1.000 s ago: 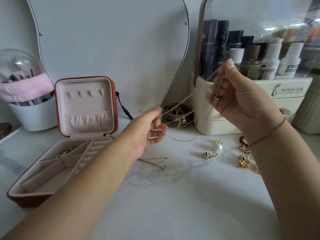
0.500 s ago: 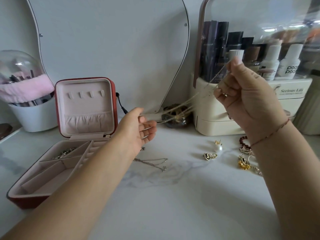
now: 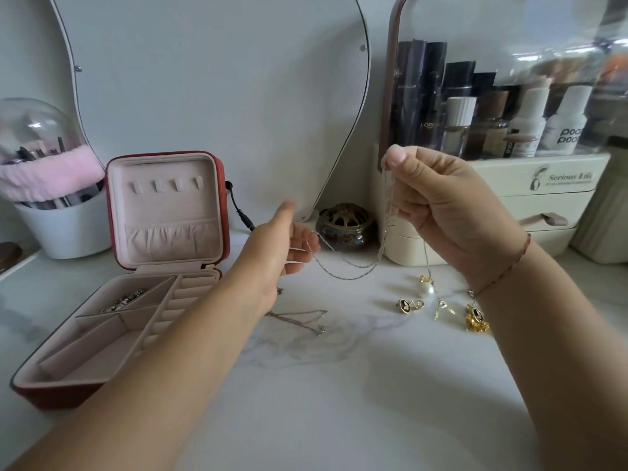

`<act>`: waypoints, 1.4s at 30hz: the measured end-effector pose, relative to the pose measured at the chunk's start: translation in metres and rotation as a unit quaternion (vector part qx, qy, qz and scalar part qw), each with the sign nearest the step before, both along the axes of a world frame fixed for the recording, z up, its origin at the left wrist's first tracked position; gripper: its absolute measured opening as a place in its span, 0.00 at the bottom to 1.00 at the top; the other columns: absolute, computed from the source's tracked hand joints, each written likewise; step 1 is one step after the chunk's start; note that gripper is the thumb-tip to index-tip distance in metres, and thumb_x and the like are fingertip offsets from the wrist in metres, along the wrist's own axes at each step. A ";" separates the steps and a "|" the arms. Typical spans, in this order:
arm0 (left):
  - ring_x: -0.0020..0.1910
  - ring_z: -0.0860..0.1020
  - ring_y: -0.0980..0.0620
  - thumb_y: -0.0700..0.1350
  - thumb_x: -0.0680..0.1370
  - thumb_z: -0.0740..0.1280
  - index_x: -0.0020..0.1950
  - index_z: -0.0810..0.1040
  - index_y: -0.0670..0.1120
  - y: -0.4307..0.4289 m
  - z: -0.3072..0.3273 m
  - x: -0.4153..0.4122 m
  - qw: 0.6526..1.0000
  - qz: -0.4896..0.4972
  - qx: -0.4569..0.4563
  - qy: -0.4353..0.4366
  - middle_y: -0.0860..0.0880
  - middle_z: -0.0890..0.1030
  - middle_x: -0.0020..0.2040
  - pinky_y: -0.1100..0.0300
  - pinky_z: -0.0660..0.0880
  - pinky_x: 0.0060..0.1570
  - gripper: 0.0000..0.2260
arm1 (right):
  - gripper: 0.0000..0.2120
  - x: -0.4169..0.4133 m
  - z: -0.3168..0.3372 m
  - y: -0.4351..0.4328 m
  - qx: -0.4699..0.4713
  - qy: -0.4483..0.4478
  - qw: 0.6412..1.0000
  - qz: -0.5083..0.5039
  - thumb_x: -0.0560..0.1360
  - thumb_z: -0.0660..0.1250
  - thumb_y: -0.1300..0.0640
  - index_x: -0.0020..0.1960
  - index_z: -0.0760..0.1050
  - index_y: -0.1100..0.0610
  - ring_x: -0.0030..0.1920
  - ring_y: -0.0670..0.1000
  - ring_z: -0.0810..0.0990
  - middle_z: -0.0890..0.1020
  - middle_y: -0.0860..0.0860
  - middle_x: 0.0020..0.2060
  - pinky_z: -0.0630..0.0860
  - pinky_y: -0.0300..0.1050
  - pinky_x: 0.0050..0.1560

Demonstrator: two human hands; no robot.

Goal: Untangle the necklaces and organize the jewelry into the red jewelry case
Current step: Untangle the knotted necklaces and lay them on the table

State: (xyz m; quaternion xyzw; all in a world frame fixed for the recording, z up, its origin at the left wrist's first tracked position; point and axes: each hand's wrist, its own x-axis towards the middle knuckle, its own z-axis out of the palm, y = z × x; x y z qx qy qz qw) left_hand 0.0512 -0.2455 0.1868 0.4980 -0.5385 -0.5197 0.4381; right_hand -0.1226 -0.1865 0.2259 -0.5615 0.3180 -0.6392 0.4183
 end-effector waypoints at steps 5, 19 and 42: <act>0.38 0.78 0.50 0.58 0.82 0.55 0.32 0.71 0.46 0.000 0.000 0.000 1.000 0.002 0.003 0.005 0.51 0.81 0.30 0.57 0.72 0.44 0.23 | 0.13 0.001 0.000 0.000 -0.005 0.015 1.000 -0.015 0.65 0.70 0.48 0.39 0.72 0.57 0.26 0.46 0.56 0.62 0.44 0.22 0.62 0.39 0.34; 0.40 0.81 0.50 0.56 0.72 0.62 0.49 0.79 0.43 0.019 0.003 -0.008 0.956 -0.275 -0.066 0.078 0.47 0.82 0.38 0.53 0.78 0.51 0.18 | 0.15 0.009 -0.008 -0.001 0.102 0.215 0.970 -0.054 0.66 0.69 0.49 0.40 0.77 0.62 0.22 0.43 0.62 0.70 0.44 0.19 0.59 0.39 0.28; 0.29 0.72 0.56 0.50 0.75 0.70 0.41 0.82 0.51 0.007 -0.013 -0.001 0.930 -0.055 -0.202 -0.302 0.55 0.75 0.30 0.63 0.67 0.31 0.05 | 0.14 0.001 -0.003 0.005 0.182 0.145 0.968 0.092 0.75 0.55 0.75 0.52 0.73 0.63 0.33 0.47 0.74 0.78 0.56 0.39 0.74 0.35 0.32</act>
